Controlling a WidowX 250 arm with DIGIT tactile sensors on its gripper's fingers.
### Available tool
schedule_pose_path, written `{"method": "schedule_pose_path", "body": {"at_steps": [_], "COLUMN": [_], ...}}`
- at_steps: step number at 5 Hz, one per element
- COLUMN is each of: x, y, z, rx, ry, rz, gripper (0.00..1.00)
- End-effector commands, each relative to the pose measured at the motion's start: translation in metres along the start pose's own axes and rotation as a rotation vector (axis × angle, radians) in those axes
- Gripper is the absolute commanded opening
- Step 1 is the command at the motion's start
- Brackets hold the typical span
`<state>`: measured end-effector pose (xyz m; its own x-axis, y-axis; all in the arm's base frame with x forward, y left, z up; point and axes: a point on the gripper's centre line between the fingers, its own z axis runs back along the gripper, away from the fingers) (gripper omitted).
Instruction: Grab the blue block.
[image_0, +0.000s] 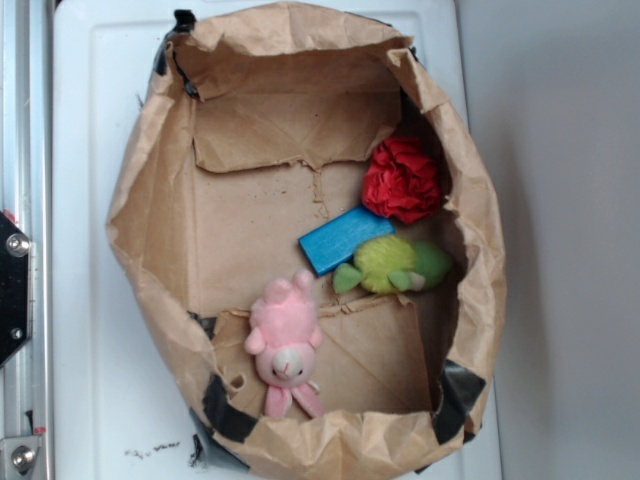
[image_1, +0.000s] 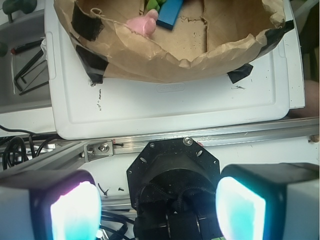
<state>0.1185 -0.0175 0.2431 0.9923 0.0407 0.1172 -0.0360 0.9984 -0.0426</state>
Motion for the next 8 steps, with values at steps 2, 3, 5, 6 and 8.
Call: {"method": "schedule_pose_path", "body": {"at_steps": [2,3,5,6,8], "x": [0.048,0.095,0.15,0.142,0.147], "y": [-0.007,-0.004,0.015,0.032,0.051], "z": [-0.019,-0.045,-0.092,-0.106,-0.126], "rx": [0.067,0.179,0.151,0.132,0.162], "ry": [0.015,0.066,-0.038,-0.075,-0.091], "rz": [0.097,0.262,0.139,0.067,0.096], "gripper": [1.0,1.0,1.0,1.0,1.0]}}
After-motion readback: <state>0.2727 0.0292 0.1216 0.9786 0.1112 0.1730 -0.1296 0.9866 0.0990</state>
